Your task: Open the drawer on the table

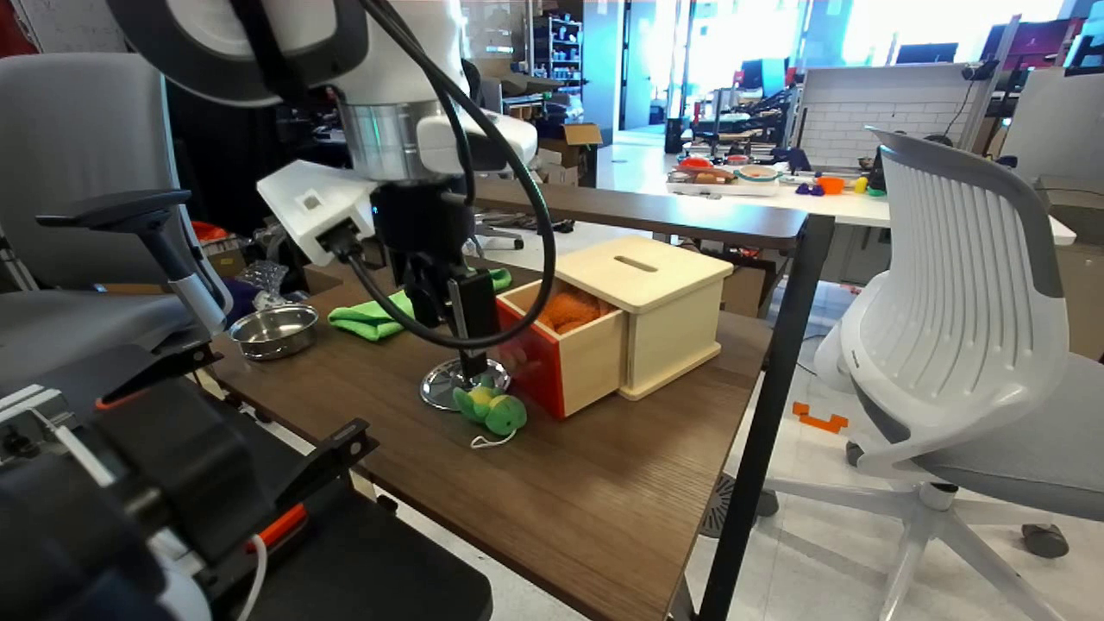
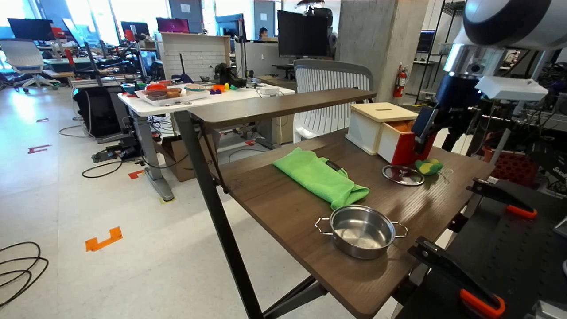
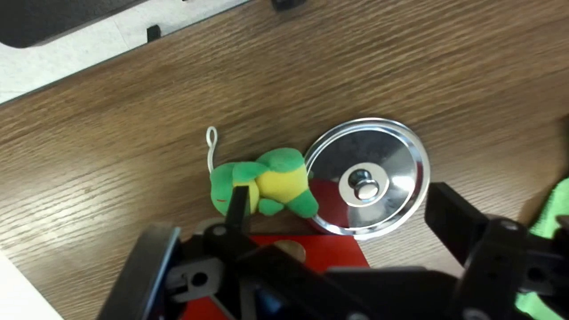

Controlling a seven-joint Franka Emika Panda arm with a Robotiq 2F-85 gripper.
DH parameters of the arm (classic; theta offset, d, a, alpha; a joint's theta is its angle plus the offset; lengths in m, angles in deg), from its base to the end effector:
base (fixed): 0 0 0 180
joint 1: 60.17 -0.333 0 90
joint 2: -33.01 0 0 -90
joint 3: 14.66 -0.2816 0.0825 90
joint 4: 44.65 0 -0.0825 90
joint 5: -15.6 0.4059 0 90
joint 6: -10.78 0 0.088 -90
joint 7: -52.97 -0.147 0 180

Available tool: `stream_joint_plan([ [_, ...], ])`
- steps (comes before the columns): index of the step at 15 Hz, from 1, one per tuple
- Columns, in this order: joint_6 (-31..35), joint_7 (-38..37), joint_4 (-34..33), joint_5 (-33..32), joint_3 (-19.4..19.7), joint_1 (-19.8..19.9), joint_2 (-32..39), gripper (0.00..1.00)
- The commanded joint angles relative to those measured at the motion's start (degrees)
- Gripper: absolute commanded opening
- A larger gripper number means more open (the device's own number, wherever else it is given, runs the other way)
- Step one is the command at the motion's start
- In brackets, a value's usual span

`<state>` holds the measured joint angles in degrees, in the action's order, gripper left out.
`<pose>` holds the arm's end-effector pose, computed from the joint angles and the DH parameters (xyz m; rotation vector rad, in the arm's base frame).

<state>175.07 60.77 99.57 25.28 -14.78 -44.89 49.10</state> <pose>0.4509 -0.1299 0.0856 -3.0697 0.4477 -0.1213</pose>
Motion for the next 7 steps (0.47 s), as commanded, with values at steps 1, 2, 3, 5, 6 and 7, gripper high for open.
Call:
stream_joint_plan([
  [1,-0.14,2.42,1.82,1.87,0.17,-0.05,-2.50,1.00],
  [2,-0.24,3.80,3.59,2.59,0.33,0.16,-4.94,1.00],
  [3,-0.26,4.44,4.99,2.76,0.65,0.15,-6.87,1.00],
  [5,-0.28,4.53,6.41,2.73,0.95,-0.08,-8.68,1.00],
  [6,-0.28,4.53,6.58,2.73,0.91,-0.12,-8.81,1.00],
  [7,-0.28,4.54,6.64,2.73,0.87,-0.13,-8.81,1.00],
])
